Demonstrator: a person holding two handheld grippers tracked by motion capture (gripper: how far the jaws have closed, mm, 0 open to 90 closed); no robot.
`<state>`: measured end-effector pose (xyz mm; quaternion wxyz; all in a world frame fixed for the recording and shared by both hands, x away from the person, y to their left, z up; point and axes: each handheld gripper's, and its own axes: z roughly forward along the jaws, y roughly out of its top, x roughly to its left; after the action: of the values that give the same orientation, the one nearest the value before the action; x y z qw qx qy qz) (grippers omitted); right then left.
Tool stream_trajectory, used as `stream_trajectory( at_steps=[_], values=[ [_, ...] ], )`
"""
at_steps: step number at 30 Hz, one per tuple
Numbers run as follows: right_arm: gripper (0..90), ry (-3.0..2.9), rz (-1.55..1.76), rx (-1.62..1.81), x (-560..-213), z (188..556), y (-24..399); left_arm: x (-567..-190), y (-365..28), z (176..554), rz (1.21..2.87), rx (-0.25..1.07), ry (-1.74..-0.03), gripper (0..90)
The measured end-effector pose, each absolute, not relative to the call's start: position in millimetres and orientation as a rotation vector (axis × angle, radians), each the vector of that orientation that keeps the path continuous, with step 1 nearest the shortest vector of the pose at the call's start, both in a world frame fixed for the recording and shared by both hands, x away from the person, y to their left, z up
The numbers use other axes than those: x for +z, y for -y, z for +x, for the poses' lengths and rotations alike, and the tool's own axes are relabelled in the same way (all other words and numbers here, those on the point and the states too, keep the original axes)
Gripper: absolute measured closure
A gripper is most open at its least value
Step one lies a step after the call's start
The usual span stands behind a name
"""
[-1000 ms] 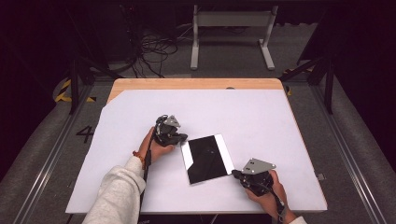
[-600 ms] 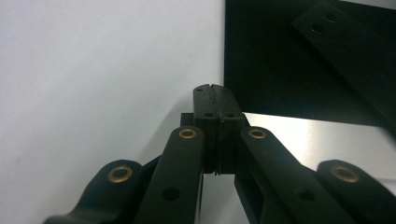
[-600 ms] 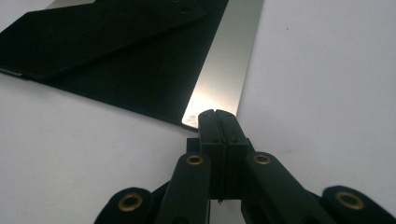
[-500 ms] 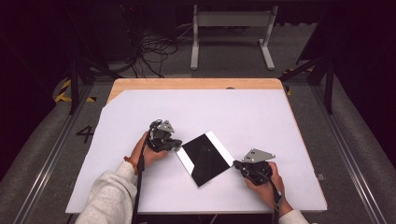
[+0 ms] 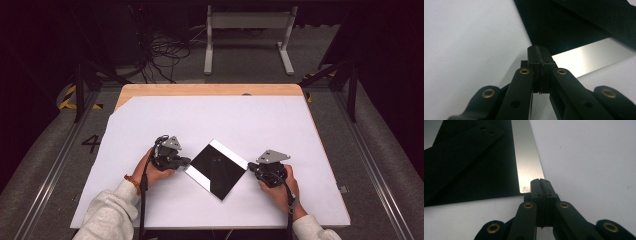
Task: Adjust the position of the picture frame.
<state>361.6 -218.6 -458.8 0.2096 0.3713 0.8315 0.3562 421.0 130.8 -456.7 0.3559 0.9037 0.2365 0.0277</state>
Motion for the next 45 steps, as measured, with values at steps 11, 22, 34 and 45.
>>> stream_trajectory(
  at_steps=[11, 22, 34, 45],
  values=[
    [90.0, -2.297, 1.043, 0.988, -459, 375, 220, -459, -132, 403, 2.314, 0.087, -0.587, 87.9],
    [90.0, -2.362, 0.995, 1.026, -459, 355, 216, -460, -136, 400, 2.312, 0.055, -0.582, 86.7],
    [90.0, -2.351, 1.001, 1.026, -460, 360, 212, -461, -134, 388, 2.311, 0.007, -0.540, 89.8],
    [90.0, -2.338, 1.053, 1.049, -460, 375, 215, -461, -126, 367, 2.328, -0.004, -0.490, 89.8]
  ],
)
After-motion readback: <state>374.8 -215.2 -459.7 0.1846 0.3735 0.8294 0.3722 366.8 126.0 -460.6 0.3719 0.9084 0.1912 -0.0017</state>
